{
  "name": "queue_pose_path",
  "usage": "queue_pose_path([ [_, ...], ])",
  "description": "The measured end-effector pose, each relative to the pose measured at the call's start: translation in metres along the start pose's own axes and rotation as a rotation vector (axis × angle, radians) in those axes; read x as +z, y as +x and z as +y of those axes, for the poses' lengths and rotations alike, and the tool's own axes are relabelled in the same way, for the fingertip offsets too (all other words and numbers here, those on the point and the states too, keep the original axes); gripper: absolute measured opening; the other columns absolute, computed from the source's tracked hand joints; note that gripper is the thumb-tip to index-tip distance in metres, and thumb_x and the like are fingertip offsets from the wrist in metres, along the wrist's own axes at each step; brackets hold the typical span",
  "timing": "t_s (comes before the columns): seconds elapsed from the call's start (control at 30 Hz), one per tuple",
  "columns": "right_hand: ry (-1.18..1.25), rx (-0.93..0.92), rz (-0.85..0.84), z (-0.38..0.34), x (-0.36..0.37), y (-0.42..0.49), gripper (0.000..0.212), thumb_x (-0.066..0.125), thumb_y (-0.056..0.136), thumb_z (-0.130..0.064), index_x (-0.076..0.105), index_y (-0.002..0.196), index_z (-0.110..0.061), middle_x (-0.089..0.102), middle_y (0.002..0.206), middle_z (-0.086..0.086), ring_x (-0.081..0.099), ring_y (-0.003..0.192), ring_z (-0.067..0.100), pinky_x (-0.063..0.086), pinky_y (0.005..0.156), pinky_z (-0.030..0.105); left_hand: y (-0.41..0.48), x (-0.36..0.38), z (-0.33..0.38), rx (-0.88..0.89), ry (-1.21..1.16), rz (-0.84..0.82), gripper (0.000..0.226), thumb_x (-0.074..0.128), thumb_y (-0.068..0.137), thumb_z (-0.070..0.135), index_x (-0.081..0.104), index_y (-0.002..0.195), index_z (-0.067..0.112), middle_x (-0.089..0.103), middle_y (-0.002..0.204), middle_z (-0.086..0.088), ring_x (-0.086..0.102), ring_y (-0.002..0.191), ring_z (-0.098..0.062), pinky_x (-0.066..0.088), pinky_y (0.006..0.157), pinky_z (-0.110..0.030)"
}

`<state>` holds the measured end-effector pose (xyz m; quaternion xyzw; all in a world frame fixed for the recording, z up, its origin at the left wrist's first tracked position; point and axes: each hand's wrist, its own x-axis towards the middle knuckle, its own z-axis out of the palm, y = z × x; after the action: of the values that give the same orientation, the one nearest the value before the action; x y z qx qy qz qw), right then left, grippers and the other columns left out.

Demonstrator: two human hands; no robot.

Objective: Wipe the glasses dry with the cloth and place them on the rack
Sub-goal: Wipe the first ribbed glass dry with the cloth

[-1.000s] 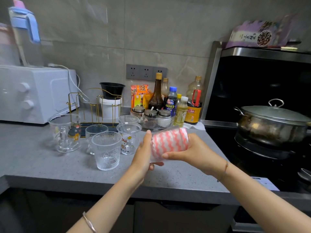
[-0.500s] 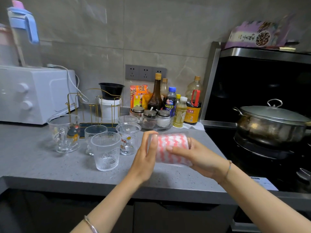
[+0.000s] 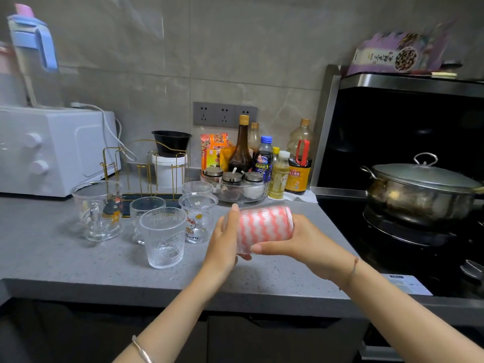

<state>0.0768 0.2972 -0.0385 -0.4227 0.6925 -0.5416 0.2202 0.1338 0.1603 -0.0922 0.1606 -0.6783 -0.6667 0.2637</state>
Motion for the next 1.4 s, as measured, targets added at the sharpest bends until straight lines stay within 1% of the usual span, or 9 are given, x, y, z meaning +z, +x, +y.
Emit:
queue_pose_path([
  [0.13,0.227,-0.012,-0.166,-0.002,-0.004,-0.002,0.028,0.067,0.080,-0.004,0.068,0.107,-0.009,0.072,0.105,0.013,0.068,0.096,0.023,0.054,0.082,0.025,0.000,-0.006,-0.009,0.281,0.210,-0.020,0.096,0.023,0.062,0.098,0.046,0.125,0.029,0.066,0.108,0.008,0.061,0.103,-0.007,0.048,0.092,-0.032],
  [0.33,0.261,-0.028,-0.099,0.000,-0.007,-0.002,0.029,0.058,0.083,-0.019,0.066,0.105,-0.002,0.069,0.096,0.009,0.065,0.089,0.020,0.053,0.083,0.025,-0.006,-0.007,0.000,0.406,0.251,-0.074,0.068,0.018,0.071,0.090,0.038,0.112,0.040,0.059,0.080,0.019,0.058,0.077,-0.001,0.045,0.075,-0.022],
  [0.47,0.118,-0.038,-0.033,0.000,-0.006,-0.002,0.024,0.061,0.087,-0.012,0.067,0.108,0.000,0.073,0.100,0.009,0.069,0.094,0.022,0.053,0.087,0.026,-0.007,-0.008,0.010,0.127,0.186,-0.164,0.058,0.018,0.089,0.075,0.038,0.125,0.035,0.060,0.113,0.003,0.060,0.093,-0.023,0.052,0.063,-0.034],
  [0.57,-0.049,-0.056,0.081,0.000,-0.002,-0.001,0.014,0.071,0.081,-0.012,0.072,0.095,-0.016,0.075,0.093,0.001,0.071,0.089,0.015,0.056,0.080,0.023,-0.001,-0.009,0.012,-0.136,0.027,-0.189,0.069,0.023,0.090,0.074,0.042,0.139,0.029,0.053,0.139,-0.008,0.059,0.070,-0.013,0.033,0.038,-0.017],
  [0.67,-0.016,-0.051,0.140,0.001,0.002,0.001,0.018,0.076,0.076,-0.007,0.071,0.086,-0.021,0.076,0.081,-0.006,0.072,0.078,0.007,0.054,0.066,0.014,0.001,-0.007,0.013,-0.147,0.044,-0.116,0.072,0.023,0.092,0.071,0.051,0.132,0.018,0.061,0.107,-0.006,0.052,0.056,-0.012,0.028,0.036,-0.015],
  [0.8,0.099,0.012,0.084,-0.002,0.000,0.003,0.026,0.075,0.074,0.002,0.070,0.092,-0.016,0.076,0.087,-0.001,0.072,0.082,0.011,0.054,0.070,0.015,-0.005,-0.005,0.015,0.055,0.142,0.005,0.047,0.026,0.097,0.061,0.045,0.126,0.030,0.056,0.110,0.008,0.058,0.089,-0.013,0.044,0.052,-0.014],
  [0.93,0.259,0.042,-0.018,-0.005,-0.003,0.002,0.035,0.075,0.075,-0.007,0.068,0.109,-0.004,0.069,0.112,0.019,0.066,0.097,0.026,0.052,0.090,0.031,-0.007,-0.012,0.005,0.336,0.262,0.000,0.060,0.027,0.074,0.086,0.044,0.106,0.037,0.058,0.076,0.014,0.057,0.065,-0.006,0.054,0.074,-0.054],
  [1.1,0.357,0.048,-0.064,-0.007,-0.006,0.003,0.029,0.070,0.082,-0.020,0.069,0.109,-0.009,0.067,0.117,0.019,0.065,0.099,0.027,0.052,0.091,0.033,-0.009,-0.014,0.004,0.486,0.338,-0.074,0.070,0.017,0.071,0.092,0.034,0.119,0.043,0.053,0.104,0.028,0.057,0.091,-0.002,0.046,0.088,-0.030],
  [1.4,-0.026,-0.092,0.063,-0.002,-0.004,0.001,0.013,0.069,0.083,-0.013,0.071,0.096,-0.015,0.075,0.095,0.002,0.070,0.090,0.015,0.054,0.081,0.021,-0.004,-0.008,0.017,-0.024,0.083,-0.160,0.050,0.015,0.095,0.068,0.039,0.126,0.037,0.055,0.122,-0.003,0.054,0.056,-0.009,0.034,0.044,-0.018],
])
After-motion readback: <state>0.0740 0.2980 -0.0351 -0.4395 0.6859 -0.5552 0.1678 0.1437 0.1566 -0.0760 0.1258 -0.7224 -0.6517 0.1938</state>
